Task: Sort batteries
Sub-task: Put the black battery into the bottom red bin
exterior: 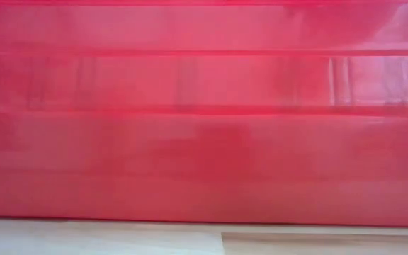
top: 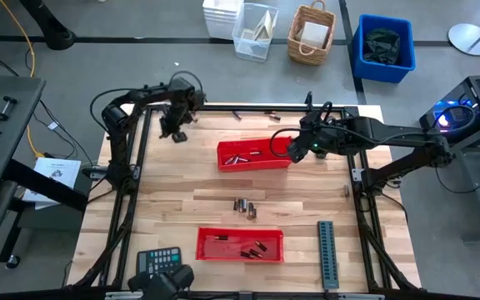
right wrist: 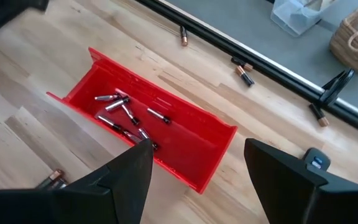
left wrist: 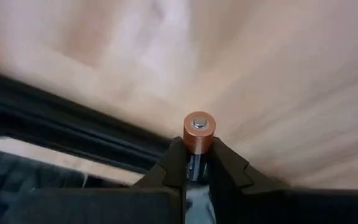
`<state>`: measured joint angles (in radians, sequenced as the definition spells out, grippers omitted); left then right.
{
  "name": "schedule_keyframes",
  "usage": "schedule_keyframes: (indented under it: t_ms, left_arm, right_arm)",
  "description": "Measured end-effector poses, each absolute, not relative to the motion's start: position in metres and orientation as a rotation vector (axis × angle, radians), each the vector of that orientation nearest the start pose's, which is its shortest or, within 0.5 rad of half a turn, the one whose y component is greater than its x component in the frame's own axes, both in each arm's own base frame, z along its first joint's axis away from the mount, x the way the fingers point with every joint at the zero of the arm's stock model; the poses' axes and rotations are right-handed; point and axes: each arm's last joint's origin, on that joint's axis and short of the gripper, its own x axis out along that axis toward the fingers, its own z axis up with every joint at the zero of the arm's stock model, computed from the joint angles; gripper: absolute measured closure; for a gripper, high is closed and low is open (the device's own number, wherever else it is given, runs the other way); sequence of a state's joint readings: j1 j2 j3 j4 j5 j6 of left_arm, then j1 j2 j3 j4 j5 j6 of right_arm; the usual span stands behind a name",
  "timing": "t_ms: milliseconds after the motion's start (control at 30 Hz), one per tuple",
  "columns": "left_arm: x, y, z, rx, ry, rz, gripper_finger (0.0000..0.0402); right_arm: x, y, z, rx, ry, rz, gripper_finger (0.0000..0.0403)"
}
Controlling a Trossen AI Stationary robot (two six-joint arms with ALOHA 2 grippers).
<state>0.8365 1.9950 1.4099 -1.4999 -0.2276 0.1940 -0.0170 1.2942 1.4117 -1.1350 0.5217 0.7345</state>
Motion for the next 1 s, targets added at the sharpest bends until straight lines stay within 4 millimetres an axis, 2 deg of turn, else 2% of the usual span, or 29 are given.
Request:
schedule_keyframes:
  t_ms: [133,233,333,433,533,667,800,867,1000]
  left_arm:
    - [0.228,0.236,0.213,-0.602,1.845,0.459,0.0374]
    - [0.242,0.211,0.238,-0.639,1.697,0.411,0.0374]
    - [0.258,0.16,0.264,-0.548,1.652,0.278,0.0374]
    - [0.269,0.092,0.287,-0.42,1.571,0.057,0.0374]
    - [0.269,0.021,0.303,-0.335,1.48,-0.092,0.0374]
    - [0.261,-0.053,0.302,-0.323,1.43,-0.173,0.0374]
    - [0.271,-0.117,0.302,-0.337,1.204,-0.371,0.0374]
    - [0.279,-0.135,0.295,-0.324,1.137,-0.381,0.0374]
    - [0.298,-0.14,0.264,-0.324,1.206,-0.289,0.0374]
  right_arm:
    - [0.233,-0.018,0.367,0.346,0.78,-0.795,0.0153]
    - [0.232,-0.018,0.367,0.319,0.794,-0.784,0.0153]
    - [0.229,-0.019,0.369,0.293,0.789,-0.792,0.0153]
    - [0.228,-0.022,0.37,0.258,0.783,-0.813,0.0153]
    - [0.227,-0.025,0.371,0.238,0.792,-0.813,0.0153]
    - [0.226,-0.029,0.37,0.218,0.815,-0.791,0.0153]
    - [0.226,-0.032,0.37,0.205,0.838,-0.762,0.0153]
    - [0.226,-0.033,0.37,0.206,0.848,-0.747,0.0153]
    - [0.226,-0.035,0.37,0.215,0.864,-0.718,0.0153]
